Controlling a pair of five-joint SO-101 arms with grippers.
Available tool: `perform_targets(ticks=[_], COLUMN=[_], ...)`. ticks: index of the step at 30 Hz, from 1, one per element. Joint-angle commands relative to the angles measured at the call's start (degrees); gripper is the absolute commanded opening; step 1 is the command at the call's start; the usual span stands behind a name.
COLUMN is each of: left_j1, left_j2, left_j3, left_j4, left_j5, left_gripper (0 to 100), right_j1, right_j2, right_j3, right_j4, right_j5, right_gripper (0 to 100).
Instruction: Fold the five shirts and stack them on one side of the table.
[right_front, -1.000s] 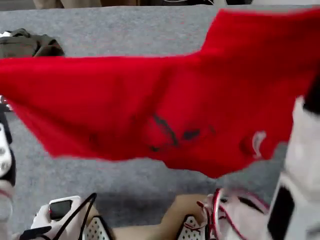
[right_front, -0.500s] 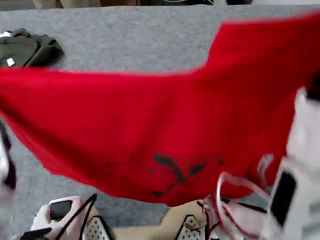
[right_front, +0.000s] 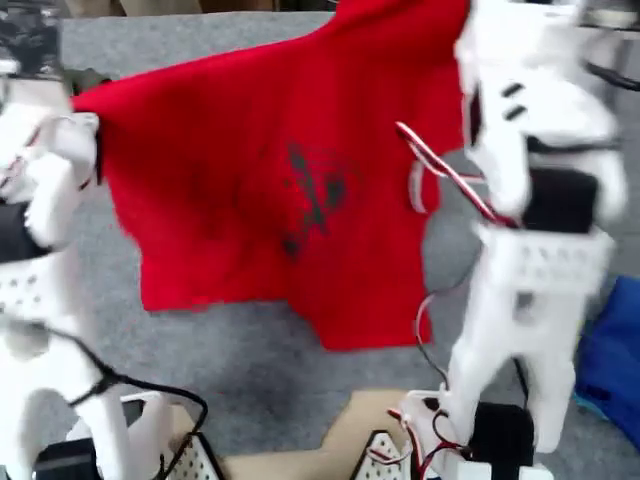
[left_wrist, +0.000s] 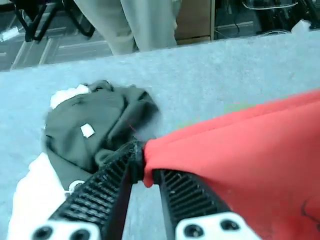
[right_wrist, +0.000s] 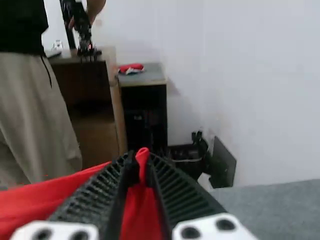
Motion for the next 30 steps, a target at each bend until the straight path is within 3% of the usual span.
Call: perform_targets(ticks=[1, 4, 7, 17, 27, 30], left_j1=[1.7, 2.3, 2.2, 0.3, 0.3, 0.5], left_j2=[0.8, 4.1, 9.2, 28.8, 47.3, 51.2], left_j3=[18.5, 25.6, 26.0, 4.7, -23.6, -30.0], left_j4=[-23.2, -35.3, -40.7, -41.1, -23.9, -16.3], left_j5=[0.4, 0.4, 0.4, 7.2, 10.9, 10.8], left_gripper=[2, 2, 2, 2, 2, 2], right_j1=[-0.4, -0.4, -0.2, -0.4, -1.2, -2.2], right_j2=[2.9, 9.5, 17.0, 37.3, 54.9, 57.8], right_j3=[12.4, 13.8, 10.9, -10.3, -36.7, -41.8], right_j4=[-17.8, -22.8, -23.4, -22.9, -22.7, -14.7], right_j5=[0.6, 0.6, 0.4, 0.2, 1.5, 2.8], right_gripper=[0.4, 0.4, 0.4, 0.4, 0.4, 0.4])
